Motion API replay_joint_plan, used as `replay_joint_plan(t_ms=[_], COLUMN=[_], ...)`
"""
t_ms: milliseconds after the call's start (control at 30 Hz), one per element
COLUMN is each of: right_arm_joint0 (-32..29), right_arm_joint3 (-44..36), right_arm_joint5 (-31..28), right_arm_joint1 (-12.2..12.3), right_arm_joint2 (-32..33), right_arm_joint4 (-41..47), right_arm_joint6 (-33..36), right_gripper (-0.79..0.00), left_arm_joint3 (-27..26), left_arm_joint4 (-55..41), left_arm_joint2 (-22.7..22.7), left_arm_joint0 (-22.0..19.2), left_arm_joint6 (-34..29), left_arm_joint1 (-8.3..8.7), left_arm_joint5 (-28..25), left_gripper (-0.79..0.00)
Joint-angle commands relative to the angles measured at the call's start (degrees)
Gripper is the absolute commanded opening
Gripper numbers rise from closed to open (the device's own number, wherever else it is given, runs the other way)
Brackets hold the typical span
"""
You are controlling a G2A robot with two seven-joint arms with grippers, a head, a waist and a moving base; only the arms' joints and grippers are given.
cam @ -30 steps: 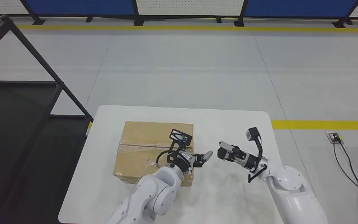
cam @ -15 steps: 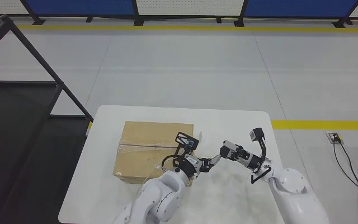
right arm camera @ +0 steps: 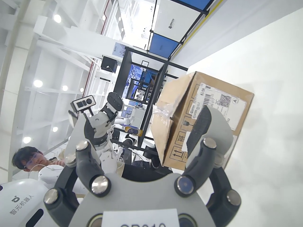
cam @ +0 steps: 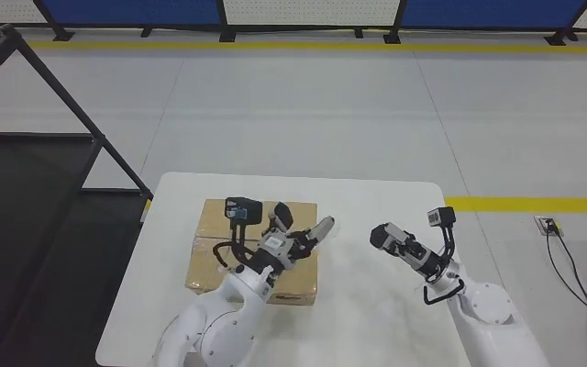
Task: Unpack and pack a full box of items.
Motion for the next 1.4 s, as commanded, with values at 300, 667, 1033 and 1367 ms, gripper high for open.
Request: replay_joint_plan(t_ms=[300, 667, 1033, 1367], right_arm_joint0=[8.89, 18.96, 22.93, 24.86], right_arm_joint3=[-3.4, 6.87, 14.68, 18.06], right_arm_joint5=[7.08, 13.18, 18.22, 16.86], right_arm_joint1=[-0.33, -2.3, -3.75, -4.65], right_arm_joint2=[-6.94, -17.19, -22.13, -23.37], right_arm_joint4=[-5.91, -8.74, -8.57, -7.77], right_arm_joint6=[5.05, 7.33, 7.91, 4.76], right_gripper=[0.0, 0.0, 0.0, 0.0], left_arm_joint3=[-3.22, 3.57, 6.53, 10.59], left_arm_joint4=[-15.78, -22.27, -23.85, -25.47], left_arm_joint2=[-30.56, -36.79, -37.48, -38.57], left_arm_joint0=[15.89, 22.04, 20.96, 19.67], left_arm_joint6=[0.05, 2.17, 1.45, 1.11], left_arm_joint1=[2.08, 2.35, 2.77, 3.18], left_arm_joint5=[-6.08, -9.04, -9.01, -7.85], left_gripper=[0.0, 0.0, 0.0, 0.0])
